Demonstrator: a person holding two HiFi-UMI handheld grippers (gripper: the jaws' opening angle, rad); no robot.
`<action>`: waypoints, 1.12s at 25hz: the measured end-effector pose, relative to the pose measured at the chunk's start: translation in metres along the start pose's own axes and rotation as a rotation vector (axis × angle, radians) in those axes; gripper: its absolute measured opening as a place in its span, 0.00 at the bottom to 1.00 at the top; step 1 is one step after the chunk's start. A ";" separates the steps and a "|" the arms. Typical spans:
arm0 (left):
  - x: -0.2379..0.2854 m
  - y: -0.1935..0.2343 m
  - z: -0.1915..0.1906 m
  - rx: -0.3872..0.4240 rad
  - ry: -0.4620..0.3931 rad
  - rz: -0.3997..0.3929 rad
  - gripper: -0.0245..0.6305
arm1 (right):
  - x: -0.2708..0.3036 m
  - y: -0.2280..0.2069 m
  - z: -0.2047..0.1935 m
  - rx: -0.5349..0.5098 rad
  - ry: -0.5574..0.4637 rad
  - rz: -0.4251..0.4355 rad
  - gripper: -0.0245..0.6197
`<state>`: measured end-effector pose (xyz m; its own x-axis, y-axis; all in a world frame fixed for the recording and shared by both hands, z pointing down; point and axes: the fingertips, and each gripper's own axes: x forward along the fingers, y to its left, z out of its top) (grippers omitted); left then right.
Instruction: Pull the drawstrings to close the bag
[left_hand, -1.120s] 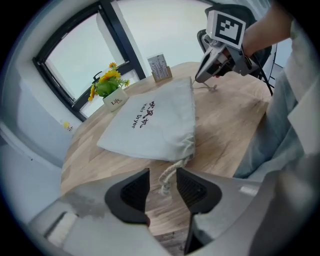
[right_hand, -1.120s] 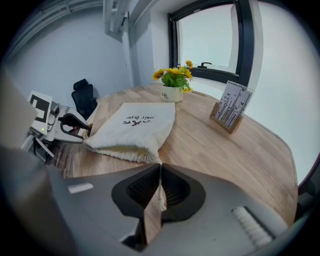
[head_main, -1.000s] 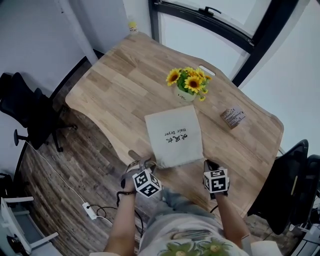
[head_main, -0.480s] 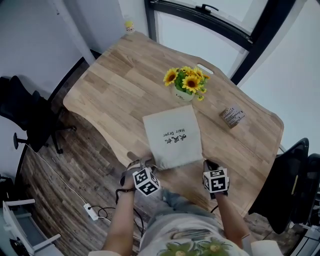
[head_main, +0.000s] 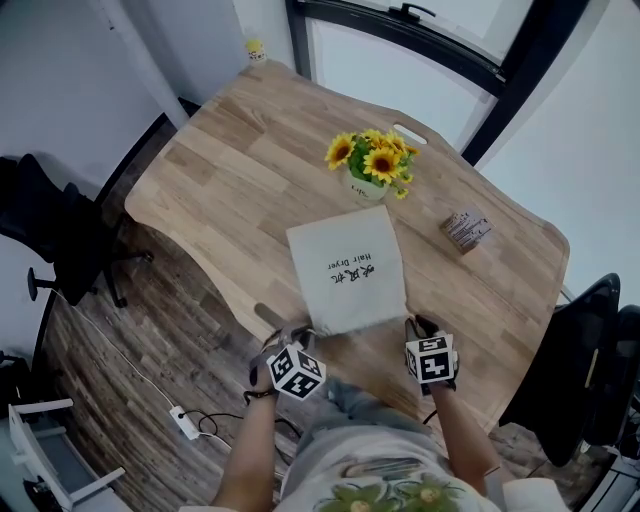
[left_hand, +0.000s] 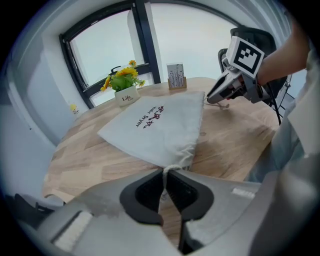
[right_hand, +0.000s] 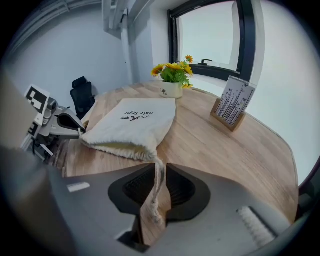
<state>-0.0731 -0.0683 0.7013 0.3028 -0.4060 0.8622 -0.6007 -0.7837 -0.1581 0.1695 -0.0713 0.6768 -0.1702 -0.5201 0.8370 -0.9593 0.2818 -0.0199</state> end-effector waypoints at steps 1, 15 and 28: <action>-0.001 -0.001 -0.001 -0.008 0.000 0.008 0.07 | 0.001 -0.002 0.000 -0.007 0.001 -0.013 0.15; 0.004 0.008 0.000 -0.195 -0.005 0.091 0.14 | 0.008 -0.011 0.002 -0.005 0.002 -0.109 0.05; -0.024 0.033 0.015 -0.404 -0.112 0.191 0.06 | -0.037 -0.033 0.054 0.095 -0.323 -0.218 0.05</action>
<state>-0.0893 -0.0915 0.6680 0.2234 -0.5909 0.7752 -0.8869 -0.4531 -0.0897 0.1953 -0.1050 0.6165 -0.0076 -0.7906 0.6123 -0.9948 0.0684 0.0760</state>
